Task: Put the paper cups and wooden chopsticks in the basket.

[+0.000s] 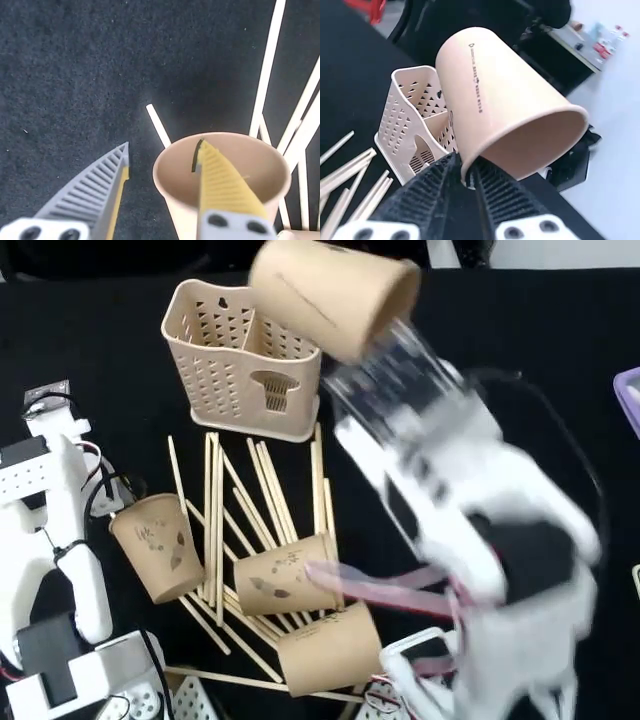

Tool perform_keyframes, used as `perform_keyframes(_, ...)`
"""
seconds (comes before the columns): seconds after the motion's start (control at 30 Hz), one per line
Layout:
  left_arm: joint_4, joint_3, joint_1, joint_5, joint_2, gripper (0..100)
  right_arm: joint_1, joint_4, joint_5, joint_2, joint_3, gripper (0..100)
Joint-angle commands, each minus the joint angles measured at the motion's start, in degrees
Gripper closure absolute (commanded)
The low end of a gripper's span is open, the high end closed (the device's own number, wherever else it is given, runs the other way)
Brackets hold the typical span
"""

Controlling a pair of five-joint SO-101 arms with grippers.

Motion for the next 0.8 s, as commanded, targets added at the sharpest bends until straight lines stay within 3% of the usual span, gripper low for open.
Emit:
perform_keyframes(0.0,-1.32,0.48,0.48,0.44,-1.58,78,-1.23,-0.79,6.59,11.91,-10.07,98.8)
perform_keyframes(0.2,-5.10,3.56,0.48,0.44,-1.76,78,0.53,9.85,18.99,28.26,-25.71,98.8)
perform_keyframes(0.43,-4.92,3.74,0.48,0.44,-2.20,78,3.96,19.16,27.43,41.80,-44.62,98.8)
perform_keyframes(0.77,-4.84,3.74,0.48,0.44,-2.20,78,5.98,22.33,30.15,53.76,-54.99,98.7)
